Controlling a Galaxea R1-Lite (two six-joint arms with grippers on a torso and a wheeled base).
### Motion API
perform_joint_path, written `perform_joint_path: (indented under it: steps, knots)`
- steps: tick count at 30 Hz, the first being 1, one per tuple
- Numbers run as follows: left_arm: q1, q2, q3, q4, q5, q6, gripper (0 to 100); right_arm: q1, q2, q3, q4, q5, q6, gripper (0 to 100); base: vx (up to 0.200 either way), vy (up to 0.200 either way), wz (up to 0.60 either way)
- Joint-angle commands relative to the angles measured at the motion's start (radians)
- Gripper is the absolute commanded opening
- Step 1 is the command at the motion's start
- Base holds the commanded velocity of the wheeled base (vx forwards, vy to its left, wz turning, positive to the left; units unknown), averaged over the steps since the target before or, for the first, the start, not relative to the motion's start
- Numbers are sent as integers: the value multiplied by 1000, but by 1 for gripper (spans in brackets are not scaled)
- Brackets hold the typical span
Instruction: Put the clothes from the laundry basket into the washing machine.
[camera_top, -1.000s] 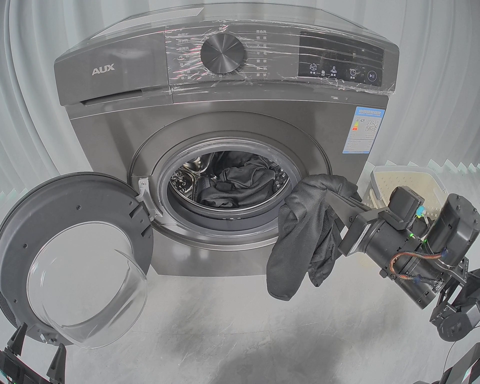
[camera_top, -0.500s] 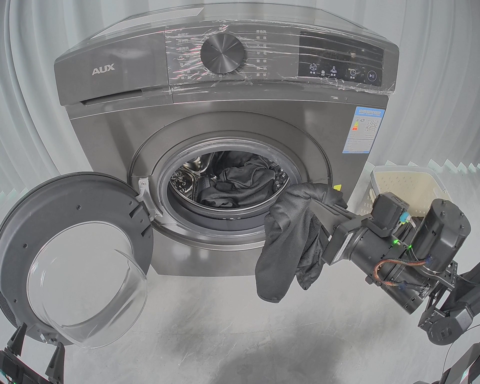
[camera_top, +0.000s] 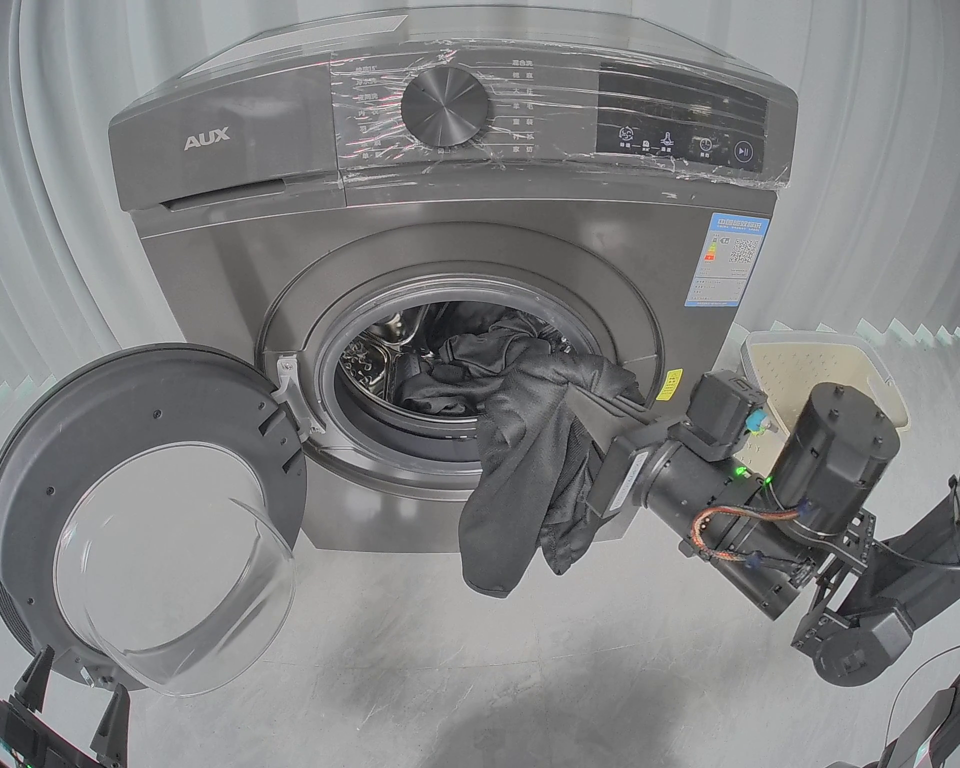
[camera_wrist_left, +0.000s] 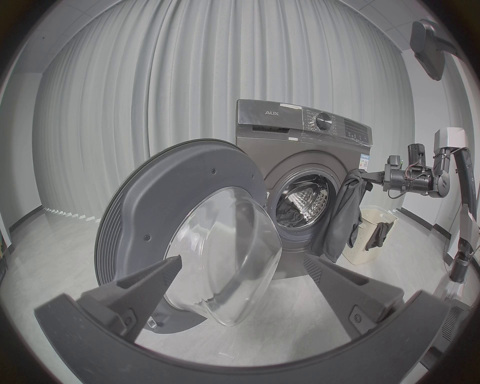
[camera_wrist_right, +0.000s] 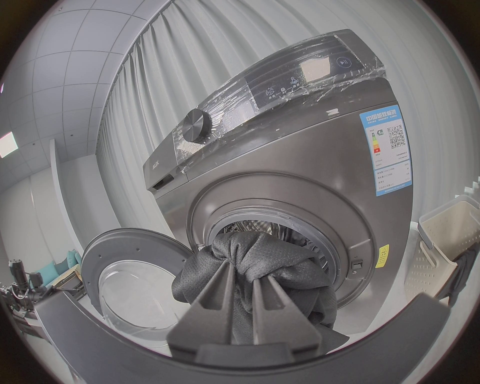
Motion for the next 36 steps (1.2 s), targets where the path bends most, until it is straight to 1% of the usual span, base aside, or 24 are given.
perform_joint_path:
  steps: [1, 2, 11, 13, 14, 15, 16, 17, 18, 19, 20, 21, 22, 23, 24, 25, 26, 27, 28, 30, 32, 33, 34, 36]
  knots:
    - [0, -17, 18, 0, 0, -2, 100, -9, 55, -36, 5, -2, -2, 0, 0, 0, 0]
    - [0, -17, 18, 0, 0, -2, 100, -11, 60, -36, 3, -2, -2, 0, 0, 0, 0]
    - [0, -17, 18, -3, 6, -9, 100, -5, 103, -91, 6, -57, -4, 0, 0, 0, 0]
    - [2, -17, -24, -43, -2, -38, 100, -3, 104, -91, 8, -71, -4, 0, 0, 0, 0]
    - [2, -11, -113, -72, -17, -64, 100, -5, 106, -90, 8, -73, -4, 0, 0, 0, 0]
    - [-2, 17, -240, -84, -26, -83, 100, -6, 109, -88, 6, -73, -4, 0, 0, 0, 0]
    - [-6, 54, -308, -61, -43, -75, 100, -6, 110, -88, 6, -73, -4, 0, 0, 0, 0]
    - [-5, 86, -364, -8, -86, -41, 100, -3, 112, -91, 5, -73, -4, 0, 0, 0, 0]
    - [5, 98, -389, 25, -128, -15, 100, -2, 113, -94, 6, -71, -4, 0, 0, 0, 0]
    - [5, 98, -389, 25, -128, -15, 100, -2, 113, -94, 6, -71, -4, 0, 0, 0, 0]
    - [23, 160, -403, 92, -292, 5, 100, 3, 124, -121, 3, -62, -4, 0, 0, 0, 0]
    - [28, 198, -393, 98, -339, 2, 100, 5, 129, -127, -9, -54, -2, 0, 0, 0, 0]
    - [34, 255, -377, 92, -390, 3, 100, 18, 129, -136, -14, -34, 10, 0, 0, 0, 0]
    - [37, 318, -363, 72, -413, 12, 100, 41, 122, -140, -17, -1, 18, 0, 0, 0, 0]
    - [37, 365, -349, 41, -414, 26, 100, 49, 122, -147, -20, 16, 22, 0, 0, 0, 0]
    - [35, 416, -334, -5, -422, 51, 100, 52, 124, -153, -23, 24, 24, 0, 0, 0, 0]
    - [31, 446, -326, -34, -422, 63, 100, 52, 127, -157, -20, 22, 22, 0, 0, 0, 0]
    - [26, 515, -308, -106, -424, 94, 100, 52, 132, -168, -20, 21, 22, 0, 0, 0, 0]
    - [20, 571, -301, -163, -424, 103, 100, 51, 133, -174, -20, 19, 22, 0, 0, 0, 0]
    - [0, 650, -300, -238, -433, 101, 100, 51, 133, -183, -20, 21, 22, 0, 0, 0, 0]
    - [-9, 666, -300, -250, -439, 101, 100, 51, 135, -188, -18, 21, 22, 0, 0, 0, 0]
    - [-91, 755, -303, -293, -483, 78, 100, 51, 144, -216, -20, 21, 22, 0, 0, 0, 0]
    - [-123, 781, -304, -293, -491, 67, 100, 51, 147, -225, -18, 21, 22, 0, 0, 0, 0]
    - [-169, 821, -304, -295, -490, 64, 100, 49, 146, -239, -12, 19, 22, 0, 0, 0, 0]
